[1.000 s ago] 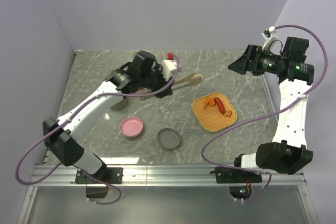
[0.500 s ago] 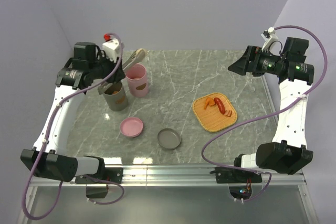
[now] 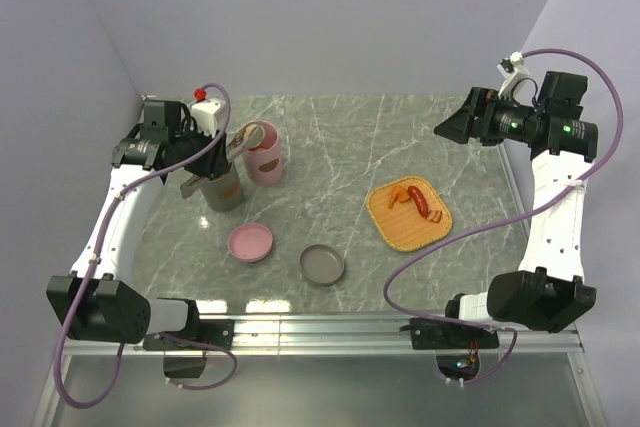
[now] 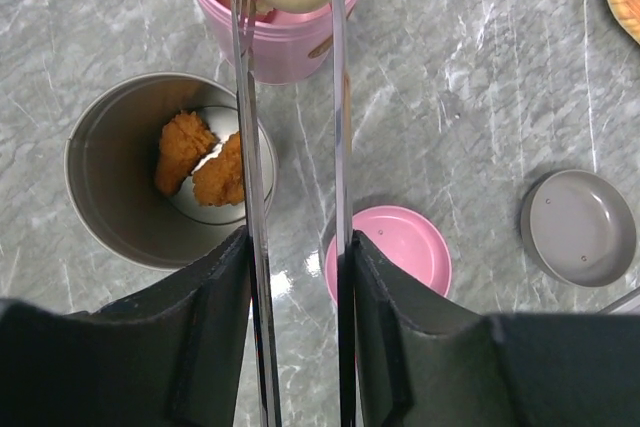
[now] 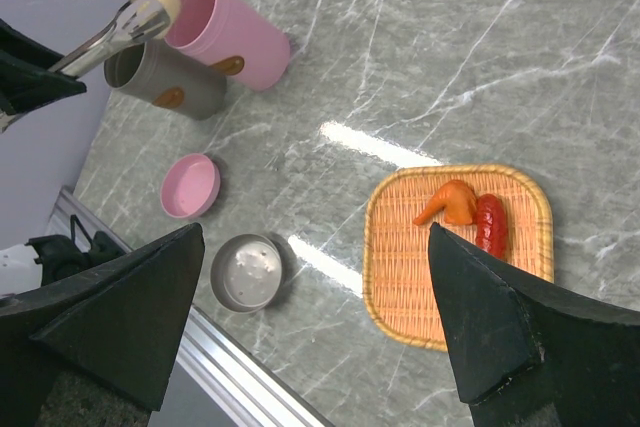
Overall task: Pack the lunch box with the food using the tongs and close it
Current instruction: Place the food into the lunch box, then pick up the food using the clamp
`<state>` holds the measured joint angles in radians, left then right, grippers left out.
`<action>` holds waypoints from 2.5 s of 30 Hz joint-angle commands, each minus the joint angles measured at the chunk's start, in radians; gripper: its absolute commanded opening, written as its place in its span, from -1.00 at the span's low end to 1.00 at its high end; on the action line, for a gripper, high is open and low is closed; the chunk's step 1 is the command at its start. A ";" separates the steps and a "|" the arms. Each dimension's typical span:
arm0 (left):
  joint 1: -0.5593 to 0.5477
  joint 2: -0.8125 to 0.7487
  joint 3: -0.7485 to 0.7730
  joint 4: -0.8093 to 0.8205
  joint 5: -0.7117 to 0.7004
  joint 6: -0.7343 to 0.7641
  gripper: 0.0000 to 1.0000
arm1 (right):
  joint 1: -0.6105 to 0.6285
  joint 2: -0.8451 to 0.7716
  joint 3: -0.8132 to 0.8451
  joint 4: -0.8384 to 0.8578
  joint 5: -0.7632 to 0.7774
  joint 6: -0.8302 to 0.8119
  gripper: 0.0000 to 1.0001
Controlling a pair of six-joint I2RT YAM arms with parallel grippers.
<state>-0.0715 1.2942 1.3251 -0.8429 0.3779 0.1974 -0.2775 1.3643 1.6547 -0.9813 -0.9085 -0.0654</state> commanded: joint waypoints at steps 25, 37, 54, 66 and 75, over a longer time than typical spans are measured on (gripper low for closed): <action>-0.174 0.059 0.178 0.048 0.019 0.080 0.27 | 0.003 -0.024 -0.010 0.020 -0.012 0.004 0.99; -0.612 0.281 0.166 0.220 -0.111 0.036 0.26 | 0.003 -0.027 -0.007 0.016 0.008 0.003 0.99; -0.741 0.680 0.420 0.249 -0.097 0.088 0.20 | 0.003 0.007 -0.016 0.032 -0.003 -0.001 0.99; -0.757 0.754 0.457 0.254 -0.108 0.108 0.22 | 0.003 0.010 -0.018 0.030 -0.007 -0.007 0.99; -0.795 0.754 0.427 0.268 -0.134 0.131 0.20 | 0.003 0.012 -0.019 0.032 -0.013 -0.002 0.99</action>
<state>-0.8471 2.0586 1.7344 -0.6086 0.2596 0.3035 -0.2775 1.3811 1.6295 -0.9798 -0.9066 -0.0647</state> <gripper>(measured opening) 0.603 0.996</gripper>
